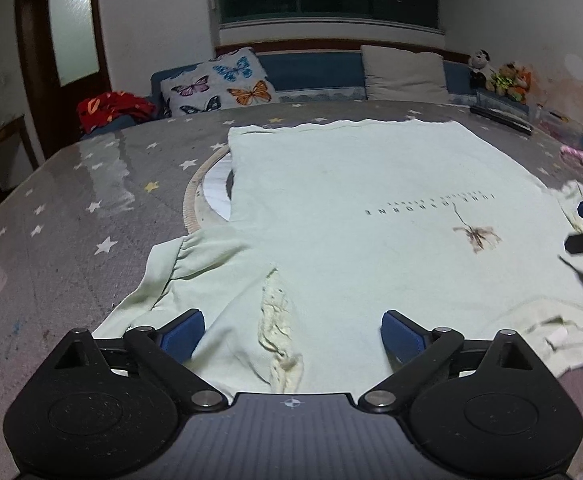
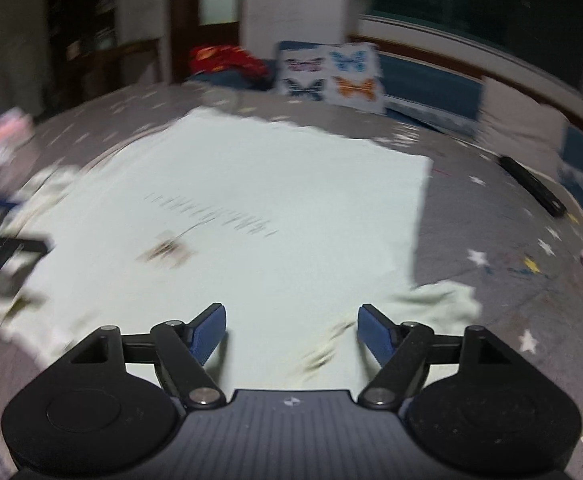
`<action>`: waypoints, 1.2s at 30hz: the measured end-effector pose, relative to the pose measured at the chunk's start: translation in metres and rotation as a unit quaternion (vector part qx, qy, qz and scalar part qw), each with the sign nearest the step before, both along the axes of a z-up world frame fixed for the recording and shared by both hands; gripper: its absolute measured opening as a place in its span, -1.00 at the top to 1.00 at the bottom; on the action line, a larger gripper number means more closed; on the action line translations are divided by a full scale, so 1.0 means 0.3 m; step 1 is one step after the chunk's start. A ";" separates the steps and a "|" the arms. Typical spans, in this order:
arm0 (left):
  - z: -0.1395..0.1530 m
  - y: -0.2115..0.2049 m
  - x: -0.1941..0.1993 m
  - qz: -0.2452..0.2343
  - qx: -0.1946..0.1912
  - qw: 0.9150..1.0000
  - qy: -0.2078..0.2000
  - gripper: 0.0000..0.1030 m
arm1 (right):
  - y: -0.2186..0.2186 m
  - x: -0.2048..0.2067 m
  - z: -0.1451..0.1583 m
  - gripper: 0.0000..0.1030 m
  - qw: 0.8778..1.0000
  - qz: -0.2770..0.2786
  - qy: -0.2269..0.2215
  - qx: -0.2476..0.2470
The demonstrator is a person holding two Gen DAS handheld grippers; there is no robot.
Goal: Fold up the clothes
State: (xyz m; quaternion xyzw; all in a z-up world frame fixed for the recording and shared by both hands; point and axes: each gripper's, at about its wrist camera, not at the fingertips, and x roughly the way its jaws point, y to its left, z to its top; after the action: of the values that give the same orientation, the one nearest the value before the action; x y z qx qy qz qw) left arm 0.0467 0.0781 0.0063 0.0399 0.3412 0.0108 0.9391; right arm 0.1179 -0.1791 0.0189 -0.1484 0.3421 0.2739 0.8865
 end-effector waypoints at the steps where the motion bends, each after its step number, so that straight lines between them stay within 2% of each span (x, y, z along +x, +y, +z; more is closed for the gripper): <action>1: -0.001 -0.007 -0.011 -0.005 0.009 1.000 -0.004 -0.93 | 0.017 -0.033 -0.006 -0.60 1.000 0.013 -0.003 -0.008; 3: -0.002 -0.022 -0.034 -0.017 0.028 0.999 -0.012 -0.96 | 0.043 -0.097 -0.021 -0.64 0.999 0.035 -0.018 -0.029; 7: -0.004 -0.052 -0.078 -0.042 0.067 0.996 -0.030 -1.00 | 0.054 -0.195 -0.030 -0.65 0.996 0.046 -0.061 -0.055; 11: -0.001 -0.080 -0.113 -0.063 0.102 0.992 -0.050 -1.00 | 0.038 -0.228 -0.017 -0.68 0.994 0.053 -0.066 -0.068; 18: 0.024 -0.120 -0.071 -0.059 0.076 0.993 -0.071 -1.00 | 0.068 -0.214 -0.008 -0.86 0.994 0.045 -0.087 -0.047; 22: -0.007 -0.167 -0.083 -0.089 0.097 0.989 -0.068 -1.00 | 0.099 -0.208 -0.040 -0.86 0.994 0.051 -0.086 -0.054; 26: -0.039 -0.187 -0.120 -0.109 0.121 0.984 -0.079 -1.00 | 0.097 -0.243 -0.041 -0.88 0.990 0.069 -0.105 -0.067; 29: -0.039 -0.191 -0.128 -0.117 0.121 0.982 -0.084 -1.00 | 0.103 -0.249 -0.029 -0.90 0.988 0.080 -0.110 -0.067; 36: -0.014 -0.216 -0.110 -0.112 0.105 0.983 -0.097 -1.00 | 0.182 -0.181 -0.029 -0.94 0.989 0.059 -0.125 -0.053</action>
State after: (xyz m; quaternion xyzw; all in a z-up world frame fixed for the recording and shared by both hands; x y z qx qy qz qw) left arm 0.0137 0.0132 0.0020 0.1750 0.2393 -0.0548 0.9535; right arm 0.0636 -0.1244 0.0102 -0.2486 0.2331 0.2867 0.8954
